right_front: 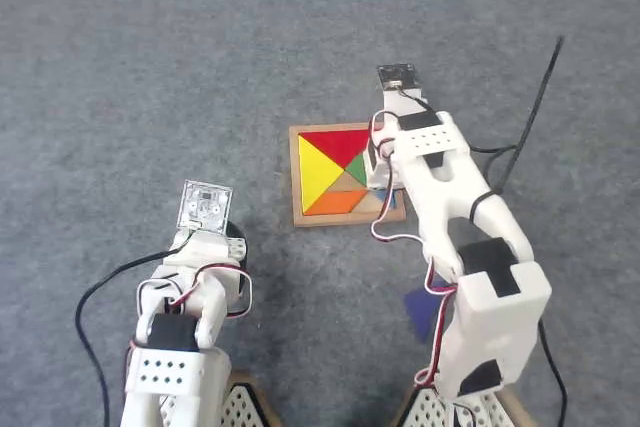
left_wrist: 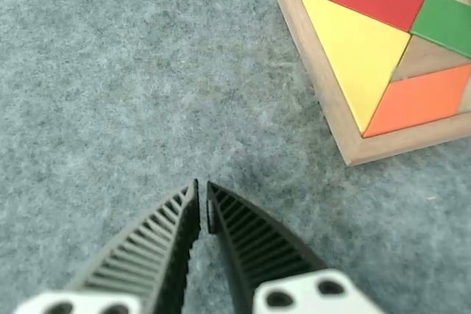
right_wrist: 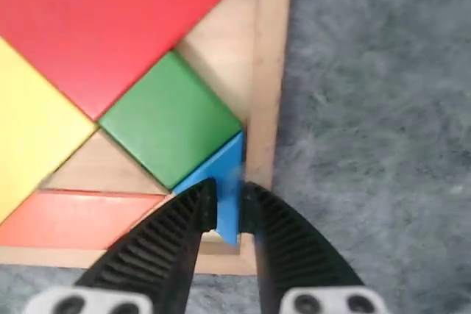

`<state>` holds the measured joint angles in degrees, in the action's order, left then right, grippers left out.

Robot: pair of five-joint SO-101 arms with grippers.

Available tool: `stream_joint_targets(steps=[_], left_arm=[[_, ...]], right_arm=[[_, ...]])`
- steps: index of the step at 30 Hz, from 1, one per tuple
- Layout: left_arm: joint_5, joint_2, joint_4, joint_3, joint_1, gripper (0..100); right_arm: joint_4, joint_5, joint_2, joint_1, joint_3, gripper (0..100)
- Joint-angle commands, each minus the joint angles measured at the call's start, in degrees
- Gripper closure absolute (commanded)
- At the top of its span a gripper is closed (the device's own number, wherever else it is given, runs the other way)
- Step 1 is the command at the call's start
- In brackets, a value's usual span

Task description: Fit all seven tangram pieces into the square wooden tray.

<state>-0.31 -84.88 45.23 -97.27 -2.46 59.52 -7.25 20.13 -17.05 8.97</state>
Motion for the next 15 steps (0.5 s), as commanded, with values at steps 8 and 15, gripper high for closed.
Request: stream_joint_targets(steps=[8, 15], left_arm=[[0.44, -0.79, 0.44, 0.48, -0.26, 98], [0.44, -0.79, 0.44, 0.48, -0.26, 98]], right_arm=[[4.09, 2.02, 1.45, -5.67, -1.05, 81.2], [3.38, 1.93, 2.15, -6.02, -2.11, 80.3]])
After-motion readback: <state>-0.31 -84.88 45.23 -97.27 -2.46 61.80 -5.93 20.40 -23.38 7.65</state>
